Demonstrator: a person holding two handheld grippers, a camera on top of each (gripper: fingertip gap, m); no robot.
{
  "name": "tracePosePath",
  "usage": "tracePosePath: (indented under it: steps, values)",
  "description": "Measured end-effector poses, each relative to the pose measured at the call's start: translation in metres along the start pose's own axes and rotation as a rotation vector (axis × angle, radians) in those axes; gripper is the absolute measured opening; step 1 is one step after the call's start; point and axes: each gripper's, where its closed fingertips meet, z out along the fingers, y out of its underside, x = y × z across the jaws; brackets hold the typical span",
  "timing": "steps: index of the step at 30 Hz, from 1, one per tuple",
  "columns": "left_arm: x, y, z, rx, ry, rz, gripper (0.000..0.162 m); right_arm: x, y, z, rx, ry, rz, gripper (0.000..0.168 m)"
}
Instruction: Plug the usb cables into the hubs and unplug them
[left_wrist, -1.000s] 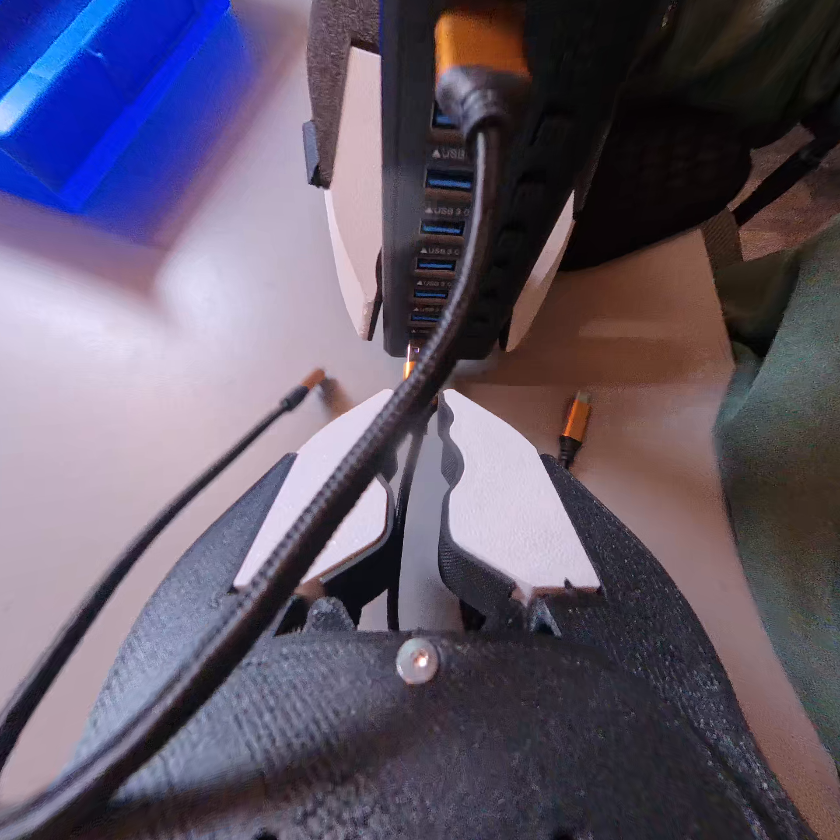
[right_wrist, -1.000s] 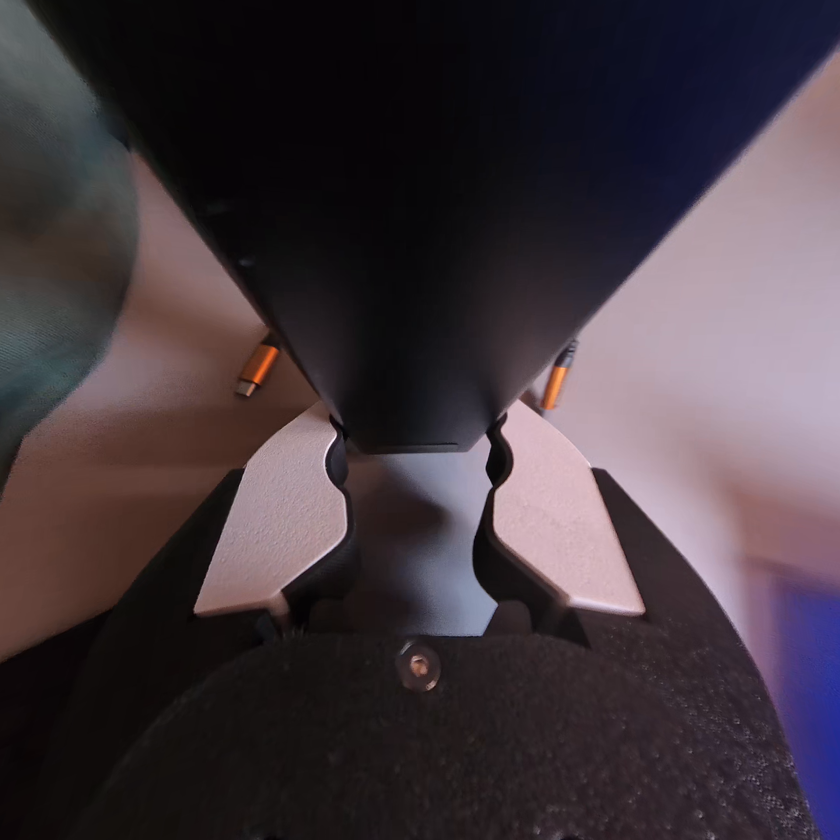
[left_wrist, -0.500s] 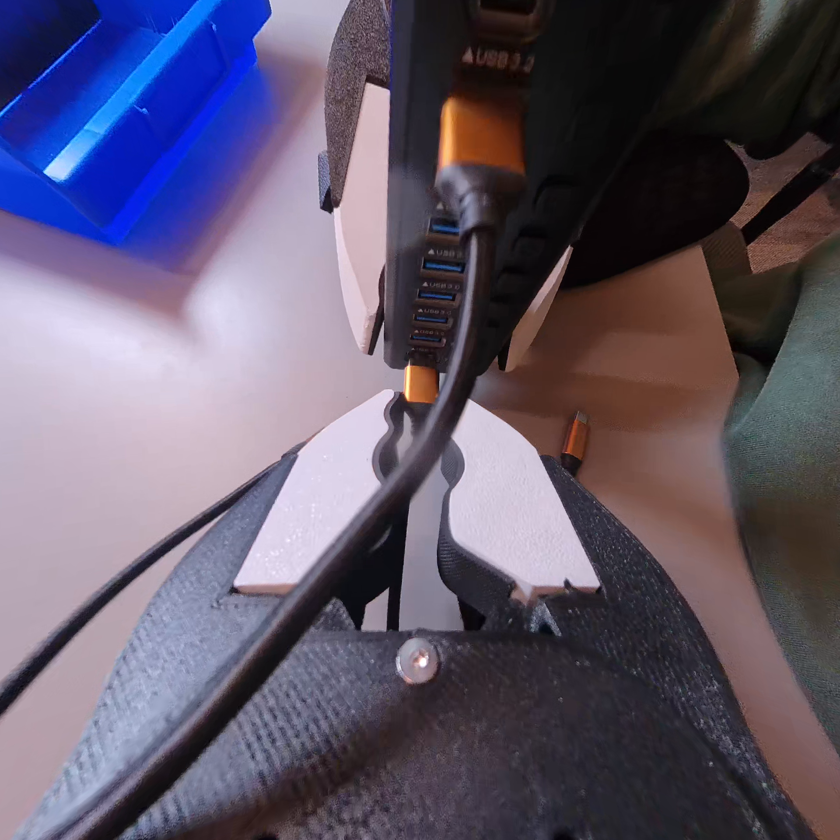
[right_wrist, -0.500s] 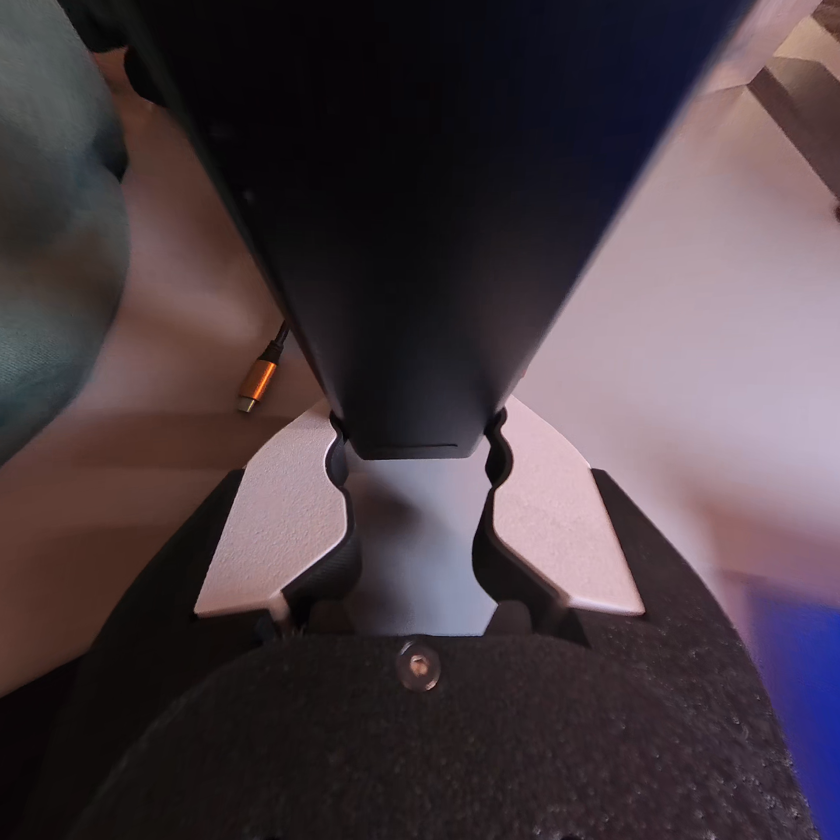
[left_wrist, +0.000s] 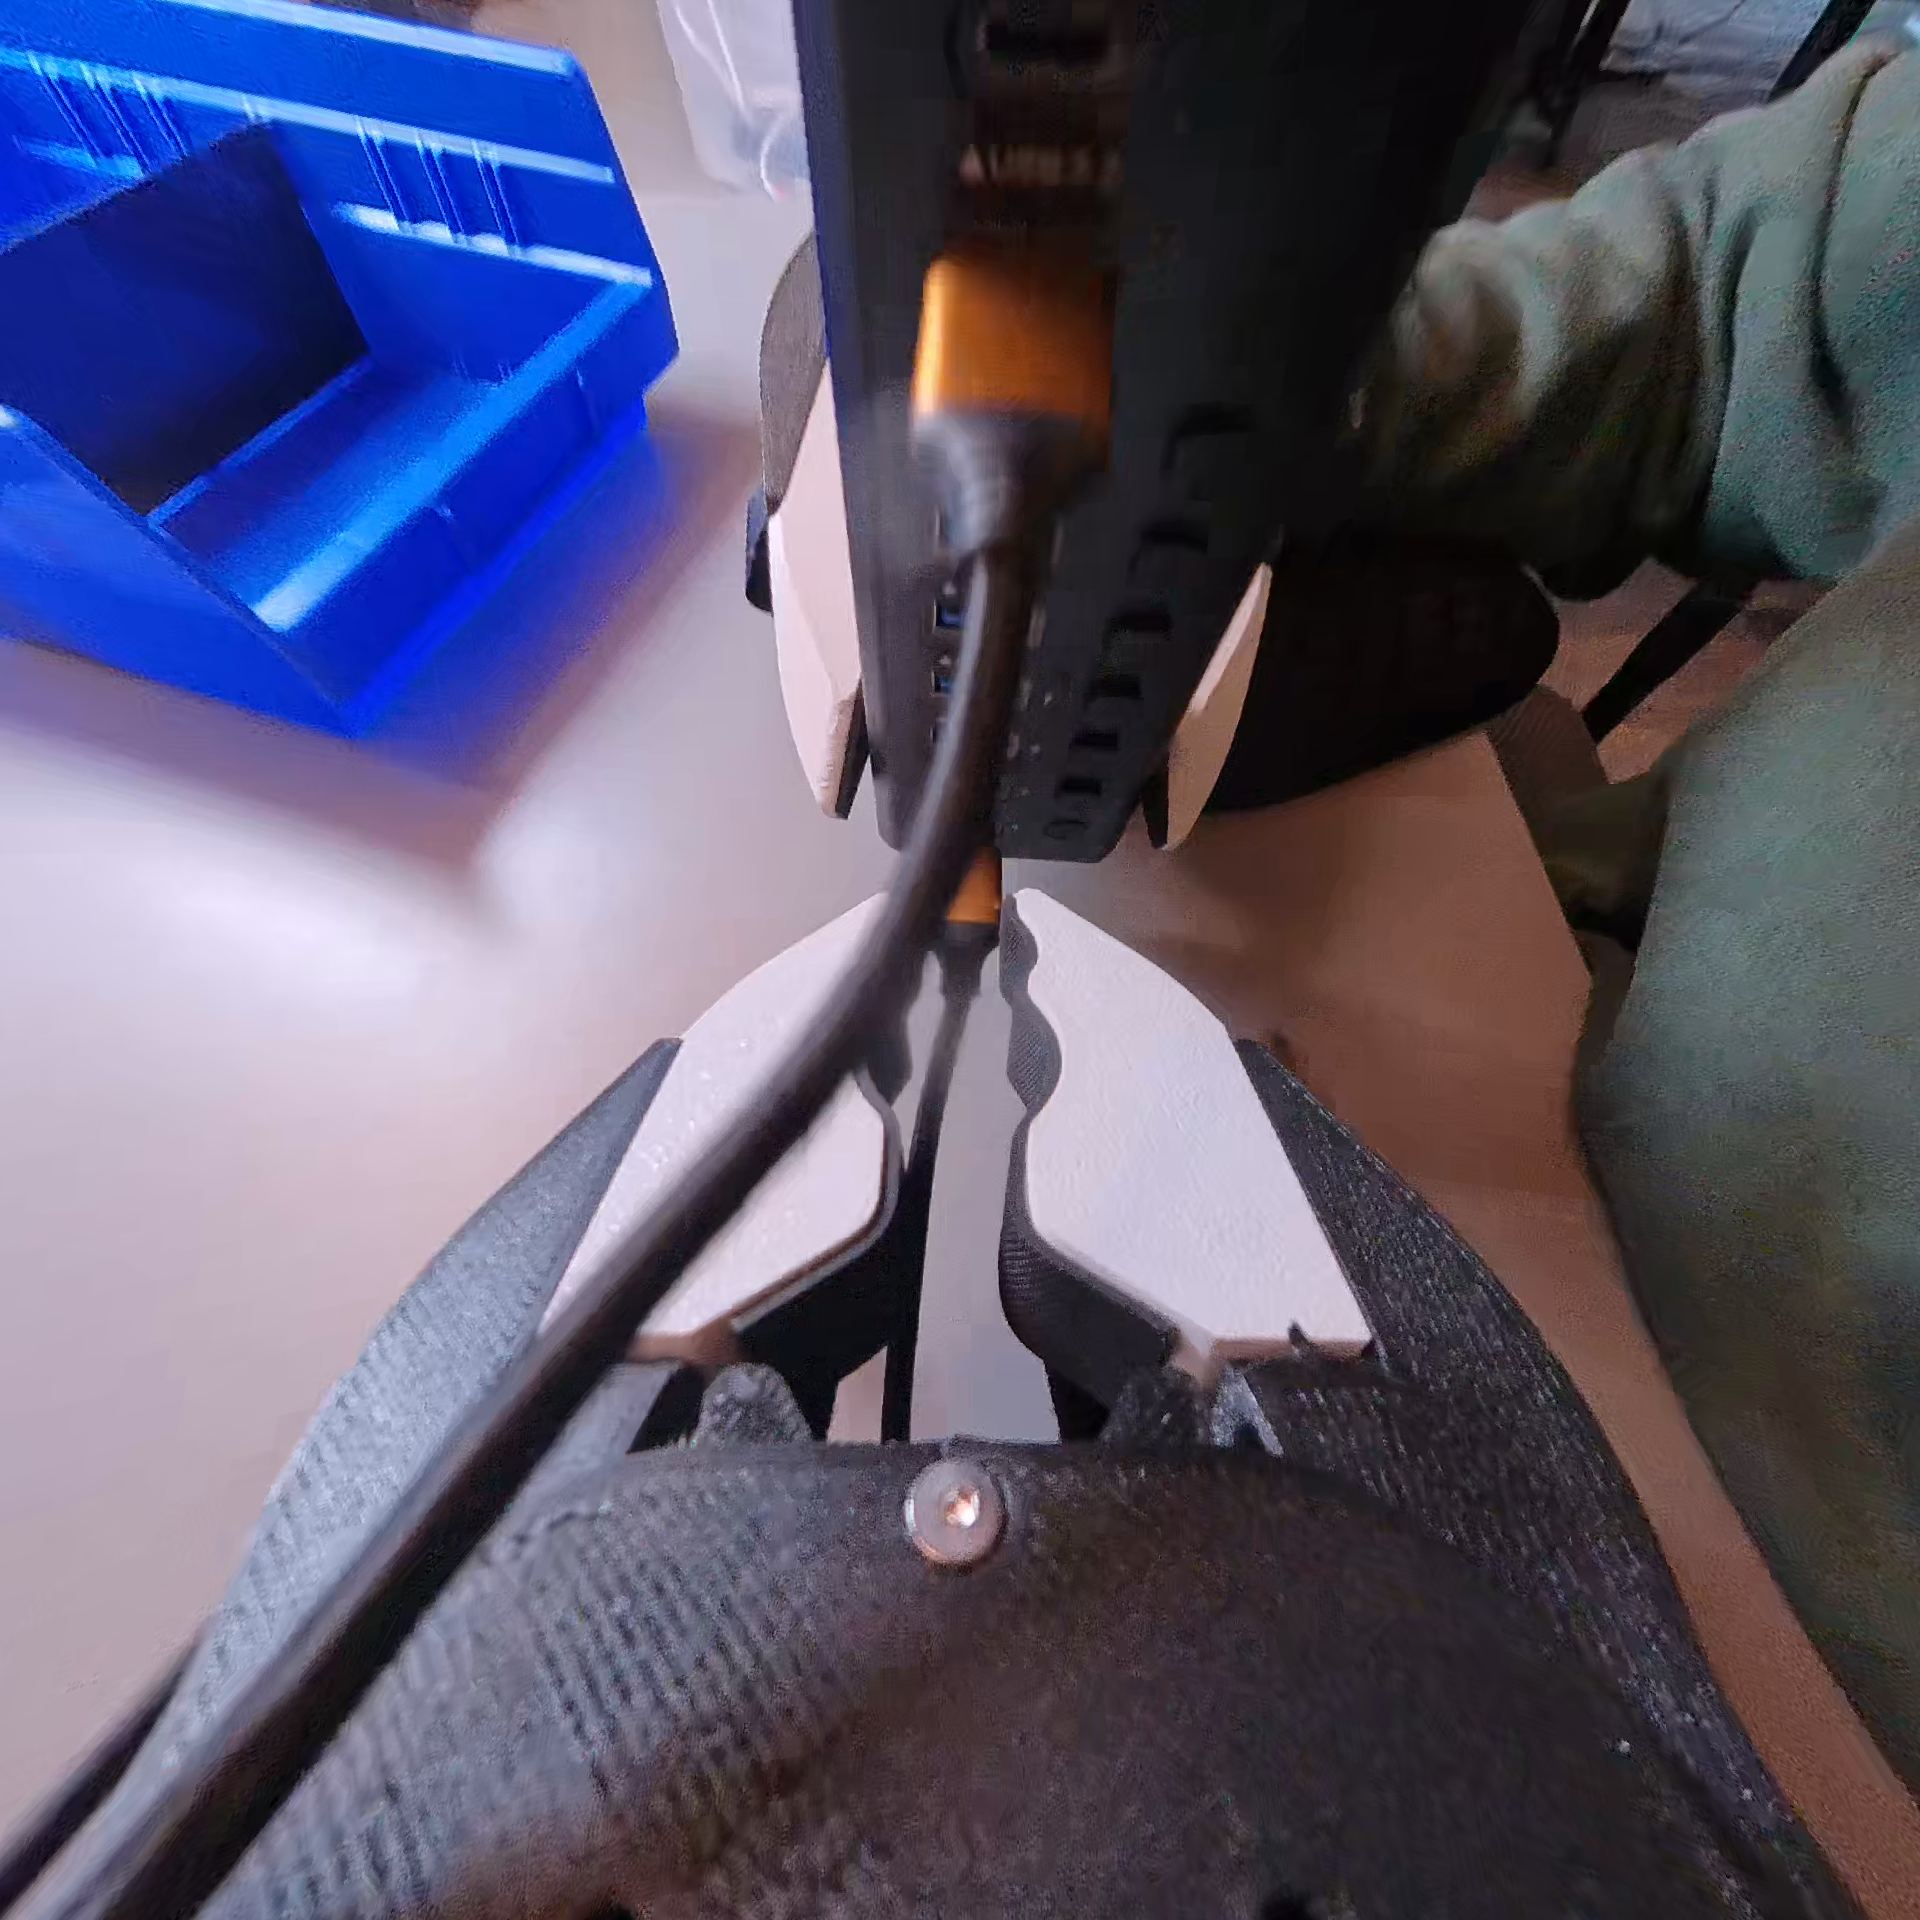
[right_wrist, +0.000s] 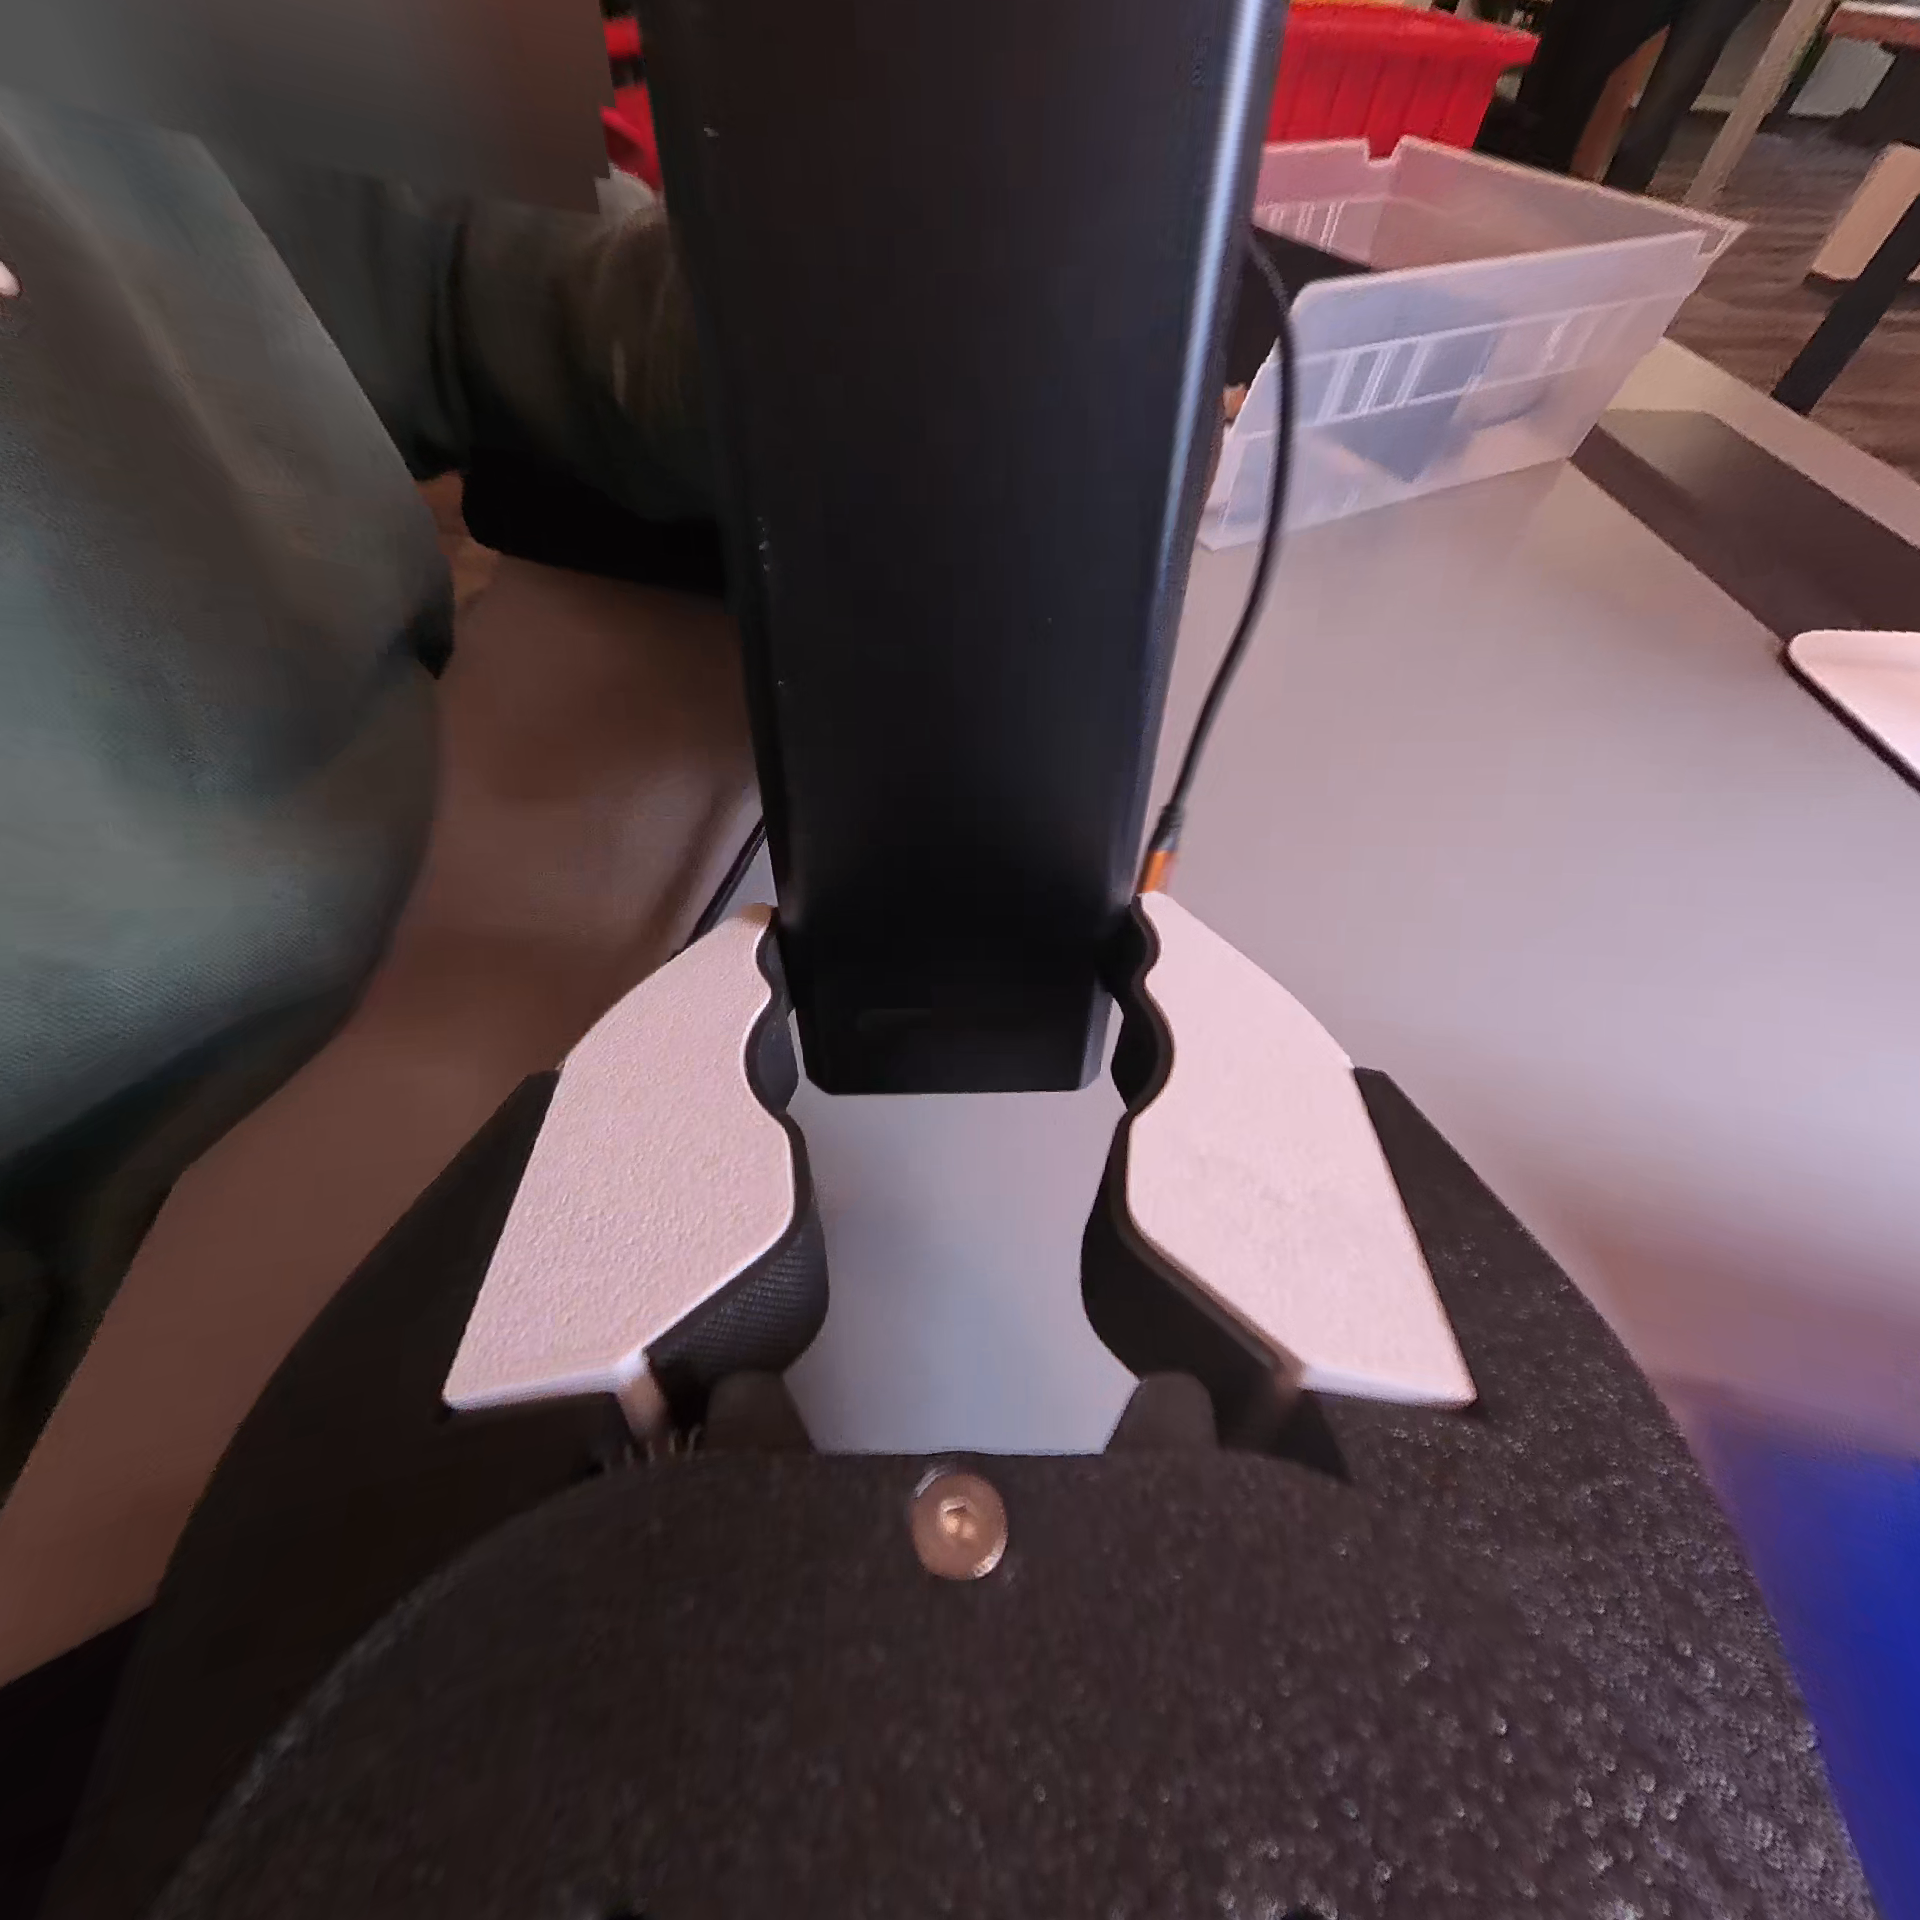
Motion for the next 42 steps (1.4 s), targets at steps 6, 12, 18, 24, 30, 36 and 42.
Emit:
tracePosePath:
  steps: [6, 12, 18, 24, 30, 36, 42]
  values:
    - [0.004, -0.009, -0.003, 0.039, 0.009, 0.019, 0.015, -0.003, -0.003, -0.004, 0.054, -0.027, 0.022, 0.061]
    - [0.008, -0.036, -0.010, 0.216, 0.032, -0.019, 0.015, -0.004, -0.039, -0.022, 0.315, -0.093, 0.100, 0.061]
    - [0.006, -0.065, -0.021, 0.396, 0.044, -0.106, 0.014, 0.000, -0.064, -0.036, 0.470, -0.093, 0.137, 0.061]
    - [0.004, -0.082, -0.029, 0.409, 0.002, -0.080, 0.014, 0.001, -0.065, -0.035, 0.514, -0.091, 0.186, 0.061]
    - [0.007, -0.078, -0.030, 0.320, -0.028, -0.058, 0.014, 0.001, -0.072, -0.038, 0.581, -0.140, 0.240, 0.060]
    - [0.008, -0.075, -0.029, 0.228, -0.073, -0.042, 0.015, 0.001, -0.074, -0.037, 0.591, -0.150, 0.256, 0.060]
    - [0.018, -0.053, -0.020, 0.092, -0.019, -0.068, 0.021, -0.005, -0.073, -0.029, 0.547, -0.153, 0.213, 0.060]
